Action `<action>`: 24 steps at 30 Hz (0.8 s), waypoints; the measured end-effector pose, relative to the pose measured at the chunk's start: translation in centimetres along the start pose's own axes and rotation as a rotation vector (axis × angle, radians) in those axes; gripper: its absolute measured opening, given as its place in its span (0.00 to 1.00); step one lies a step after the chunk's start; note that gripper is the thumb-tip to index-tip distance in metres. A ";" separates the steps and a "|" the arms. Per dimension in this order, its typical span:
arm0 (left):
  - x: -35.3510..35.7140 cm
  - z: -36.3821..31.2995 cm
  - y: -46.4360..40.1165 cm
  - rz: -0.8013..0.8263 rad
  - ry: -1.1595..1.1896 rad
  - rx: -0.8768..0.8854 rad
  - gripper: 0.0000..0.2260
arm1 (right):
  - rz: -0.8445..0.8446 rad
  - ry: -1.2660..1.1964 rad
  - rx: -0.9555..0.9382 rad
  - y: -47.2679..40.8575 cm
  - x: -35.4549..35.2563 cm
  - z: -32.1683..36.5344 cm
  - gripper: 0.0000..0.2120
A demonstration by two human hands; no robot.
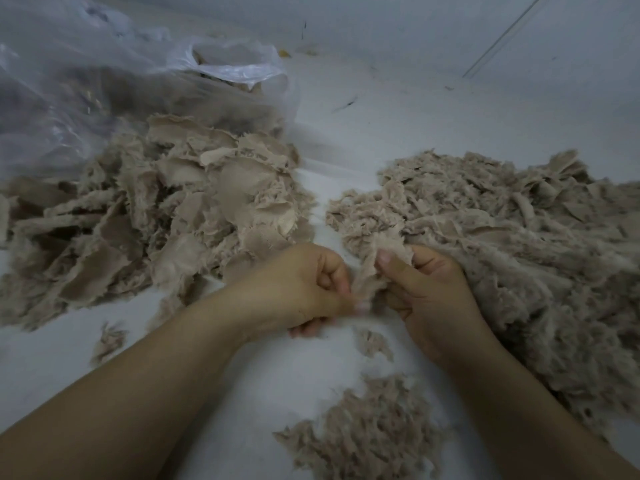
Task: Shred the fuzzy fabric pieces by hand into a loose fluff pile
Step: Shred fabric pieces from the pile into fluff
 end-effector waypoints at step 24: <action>-7.0 0.4 0.2 -1.047 -1.009 0.020 0.05 | -0.242 -0.256 0.178 -0.8 -0.9 -0.8 0.25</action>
Point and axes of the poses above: each hand's wrist, its own y-axis away from the middle knuckle, its own x-axis out of the palm, z = x × y, the point moved 5 cm from there along -y, towards the middle knuckle, and after that the axes turned 14 degrees about -x, right-handed, at the moved point
